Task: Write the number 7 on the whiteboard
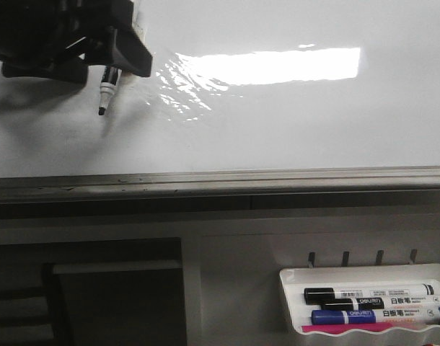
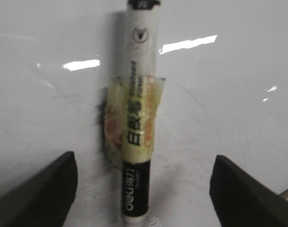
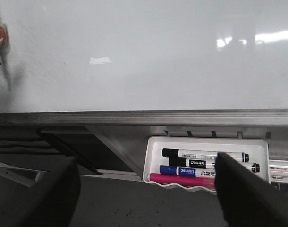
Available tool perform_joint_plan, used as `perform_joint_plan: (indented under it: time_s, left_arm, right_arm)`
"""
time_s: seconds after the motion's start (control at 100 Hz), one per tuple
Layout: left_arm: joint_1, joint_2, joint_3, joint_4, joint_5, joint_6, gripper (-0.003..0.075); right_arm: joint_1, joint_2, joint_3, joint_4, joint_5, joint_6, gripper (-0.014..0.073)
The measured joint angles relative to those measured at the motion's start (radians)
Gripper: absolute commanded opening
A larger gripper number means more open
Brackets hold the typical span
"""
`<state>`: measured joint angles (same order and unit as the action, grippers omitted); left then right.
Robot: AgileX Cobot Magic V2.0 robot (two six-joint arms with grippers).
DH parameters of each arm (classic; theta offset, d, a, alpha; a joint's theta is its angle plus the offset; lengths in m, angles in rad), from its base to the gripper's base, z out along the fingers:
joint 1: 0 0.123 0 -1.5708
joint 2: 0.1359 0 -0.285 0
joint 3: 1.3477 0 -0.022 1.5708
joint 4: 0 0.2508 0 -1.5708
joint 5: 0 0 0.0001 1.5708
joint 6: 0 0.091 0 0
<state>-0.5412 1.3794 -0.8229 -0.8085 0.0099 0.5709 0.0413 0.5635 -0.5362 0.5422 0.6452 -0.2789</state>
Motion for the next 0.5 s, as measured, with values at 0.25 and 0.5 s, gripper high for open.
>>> perform_joint_plan:
  time_s: [0.25,0.5]
  left_arm:
    - [-0.004,0.031,-0.022,0.016,0.0,0.0,0.0122]
    - [-0.002,0.031,-0.022,0.04,0.018,0.0,-0.002]
  right_arm:
    - [0.0,0.0,0.0,0.0,-0.002,-0.005,0.0521]
    - [0.0,0.0,0.0,0.0,-0.002,-0.007,0.0521]
